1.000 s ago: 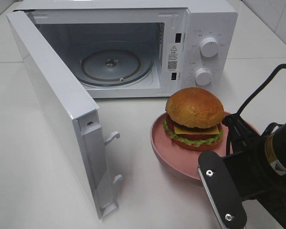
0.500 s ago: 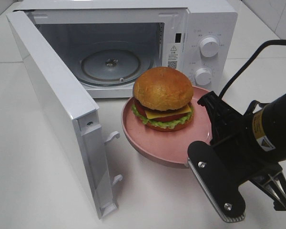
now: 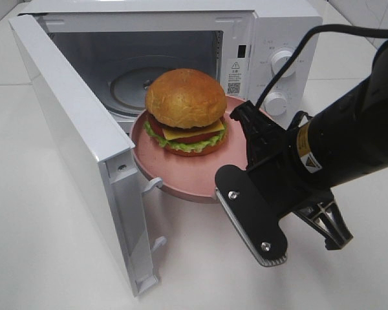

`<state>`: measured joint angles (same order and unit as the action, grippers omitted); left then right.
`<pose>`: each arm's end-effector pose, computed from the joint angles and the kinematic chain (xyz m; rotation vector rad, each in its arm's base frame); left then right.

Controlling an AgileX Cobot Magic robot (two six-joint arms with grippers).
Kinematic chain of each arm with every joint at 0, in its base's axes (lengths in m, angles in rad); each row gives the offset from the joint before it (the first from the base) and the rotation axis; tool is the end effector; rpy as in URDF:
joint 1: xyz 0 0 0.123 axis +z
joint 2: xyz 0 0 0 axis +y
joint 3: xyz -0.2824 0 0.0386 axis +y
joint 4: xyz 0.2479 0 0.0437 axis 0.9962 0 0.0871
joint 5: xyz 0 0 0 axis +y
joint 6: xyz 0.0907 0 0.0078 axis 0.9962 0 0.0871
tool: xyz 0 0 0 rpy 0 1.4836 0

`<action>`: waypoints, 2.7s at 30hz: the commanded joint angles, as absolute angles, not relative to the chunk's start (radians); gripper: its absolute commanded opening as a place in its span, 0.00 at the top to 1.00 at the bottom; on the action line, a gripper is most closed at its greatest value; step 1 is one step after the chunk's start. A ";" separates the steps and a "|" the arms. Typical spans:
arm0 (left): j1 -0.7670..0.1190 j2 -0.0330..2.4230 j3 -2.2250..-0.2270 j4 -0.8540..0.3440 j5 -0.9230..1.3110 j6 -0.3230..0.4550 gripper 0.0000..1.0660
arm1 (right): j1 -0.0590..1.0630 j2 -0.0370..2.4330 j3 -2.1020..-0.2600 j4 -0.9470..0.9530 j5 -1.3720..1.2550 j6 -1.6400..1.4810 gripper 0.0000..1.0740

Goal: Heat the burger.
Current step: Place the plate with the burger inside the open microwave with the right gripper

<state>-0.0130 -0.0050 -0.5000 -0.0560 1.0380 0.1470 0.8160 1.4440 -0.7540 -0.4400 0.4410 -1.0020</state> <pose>-0.0048 -0.0043 0.2791 0.1630 2.0088 0.0185 0.1966 0.1848 0.2082 -2.3140 1.2257 -0.4498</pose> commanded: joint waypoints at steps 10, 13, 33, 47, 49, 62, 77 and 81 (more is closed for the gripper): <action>-0.019 -0.021 -0.498 -0.058 1.035 0.143 0.05 | 0.815 1.546 -0.872 -0.436 0.351 -1.067 1.00; -0.019 -0.021 -0.498 -0.058 1.035 0.143 0.05 | 0.815 1.568 -0.896 -0.429 0.350 -1.082 1.00; -0.019 -0.021 -0.498 -0.057 1.035 0.144 0.05 | 0.756 1.647 -0.987 -0.420 0.322 -1.137 1.00; -0.019 -0.021 -0.498 -0.057 1.035 0.144 0.05 | 0.733 1.649 -0.987 -0.419 0.299 -1.171 1.00; -0.019 -0.021 -0.498 -0.057 1.035 0.144 0.05 | 0.733 1.652 -0.987 -0.419 0.299 -1.171 1.00; -0.019 -0.021 -0.498 -0.057 1.035 0.143 0.05 | 0.733 1.717 -1.077 -0.396 0.349 -1.193 1.00; -0.019 -0.021 -0.498 -0.057 1.035 0.144 0.05 | 0.733 1.802 -1.205 -0.394 0.385 -1.209 1.00; -0.019 -0.021 -0.498 -0.057 1.035 0.143 0.05 | 0.733 1.825 -1.248 -0.393 0.406 -1.209 1.00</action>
